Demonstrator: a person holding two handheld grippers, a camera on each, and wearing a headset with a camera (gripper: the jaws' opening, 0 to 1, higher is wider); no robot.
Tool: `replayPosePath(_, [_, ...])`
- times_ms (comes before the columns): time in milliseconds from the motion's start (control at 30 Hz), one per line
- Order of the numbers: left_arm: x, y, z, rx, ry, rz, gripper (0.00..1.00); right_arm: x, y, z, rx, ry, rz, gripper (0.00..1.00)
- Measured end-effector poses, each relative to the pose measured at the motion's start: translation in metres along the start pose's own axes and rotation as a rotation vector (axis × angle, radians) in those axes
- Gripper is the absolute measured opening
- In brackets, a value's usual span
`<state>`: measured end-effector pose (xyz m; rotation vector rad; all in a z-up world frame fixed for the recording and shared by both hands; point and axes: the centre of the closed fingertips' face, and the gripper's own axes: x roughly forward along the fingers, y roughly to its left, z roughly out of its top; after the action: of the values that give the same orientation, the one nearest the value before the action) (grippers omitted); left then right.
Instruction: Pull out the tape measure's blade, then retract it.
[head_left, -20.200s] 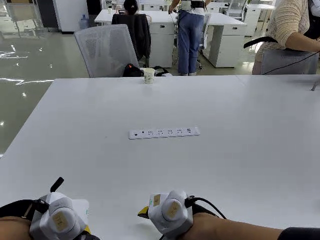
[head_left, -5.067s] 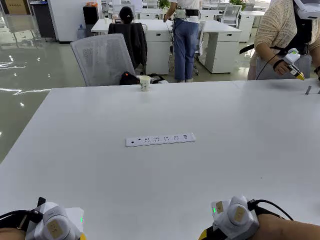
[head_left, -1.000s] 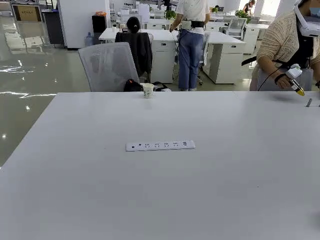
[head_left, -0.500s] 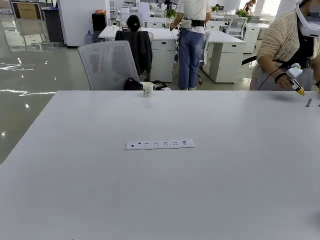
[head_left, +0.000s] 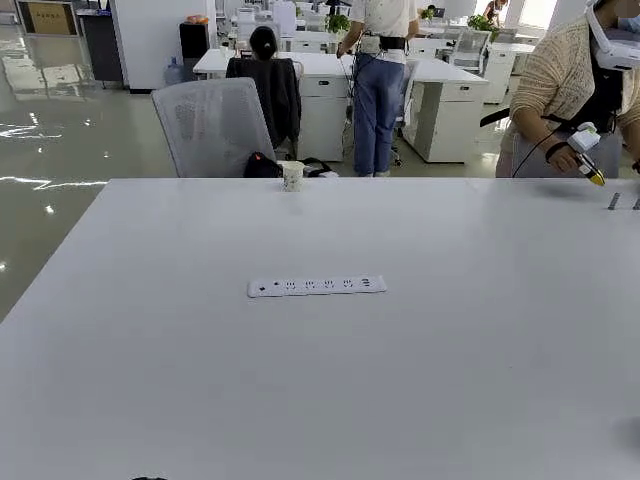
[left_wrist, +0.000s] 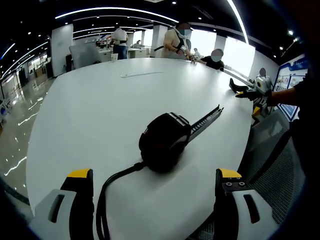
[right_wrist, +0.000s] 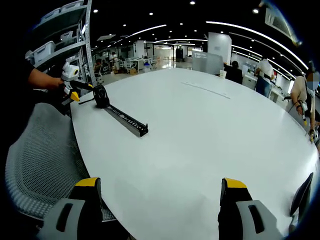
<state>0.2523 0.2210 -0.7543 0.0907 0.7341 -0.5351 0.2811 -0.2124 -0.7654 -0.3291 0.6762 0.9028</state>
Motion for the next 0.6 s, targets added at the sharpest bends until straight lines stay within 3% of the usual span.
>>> replayPosePath(200, [0.002,-0.009,0.014,-0.015,-0.033,0.002,0.99,0.004,-0.007,0.013,-0.031,0.025,0.013,0.99])
replayPosePath(400, [0.007,-0.006,0.021,-0.023,-0.05,0.037,0.99,0.007,-0.012,0.038,-0.031,0.009,0.031,0.99])
replayPosePath(500, [0.01,-0.007,0.023,-0.028,-0.048,0.045,0.99,0.01,-0.012,0.041,-0.022,0.042,0.05,0.99])
replayPosePath(600, [0.011,-0.007,0.026,-0.017,-0.055,0.068,0.99,0.012,-0.01,0.049,-0.057,0.039,0.067,0.99])
